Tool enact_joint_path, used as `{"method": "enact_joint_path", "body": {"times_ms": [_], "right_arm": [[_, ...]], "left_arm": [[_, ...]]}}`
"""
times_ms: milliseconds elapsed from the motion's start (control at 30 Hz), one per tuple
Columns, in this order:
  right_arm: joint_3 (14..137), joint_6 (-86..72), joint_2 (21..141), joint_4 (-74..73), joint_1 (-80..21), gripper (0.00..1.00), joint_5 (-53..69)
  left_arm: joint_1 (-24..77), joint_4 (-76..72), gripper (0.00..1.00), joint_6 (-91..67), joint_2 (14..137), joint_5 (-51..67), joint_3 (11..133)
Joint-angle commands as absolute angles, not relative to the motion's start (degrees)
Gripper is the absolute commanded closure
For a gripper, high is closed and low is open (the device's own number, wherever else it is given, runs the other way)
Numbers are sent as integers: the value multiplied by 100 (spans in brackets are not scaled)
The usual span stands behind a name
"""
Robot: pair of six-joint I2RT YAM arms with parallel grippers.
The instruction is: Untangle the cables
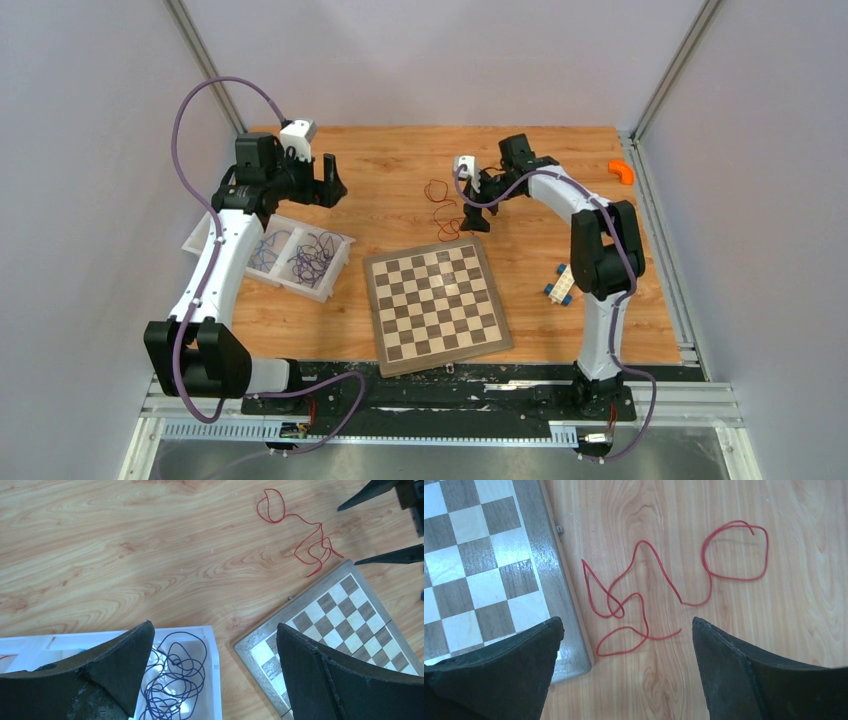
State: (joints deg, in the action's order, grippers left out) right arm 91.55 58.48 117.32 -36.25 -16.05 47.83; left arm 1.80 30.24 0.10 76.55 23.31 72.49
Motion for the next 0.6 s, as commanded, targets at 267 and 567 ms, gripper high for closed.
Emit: {"method": "enact_joint_path", "body": {"times_ms": [267,567], "right_arm": [[10103,6498,12619,-3177,-2113,0,4277],[10324,7055,12730,-3225,-2180,46,4120]], "left_arm": [[176,2784,0,-158,7553,2345,7340],[175,2785,0,-187,7550,2295,7342]]}}
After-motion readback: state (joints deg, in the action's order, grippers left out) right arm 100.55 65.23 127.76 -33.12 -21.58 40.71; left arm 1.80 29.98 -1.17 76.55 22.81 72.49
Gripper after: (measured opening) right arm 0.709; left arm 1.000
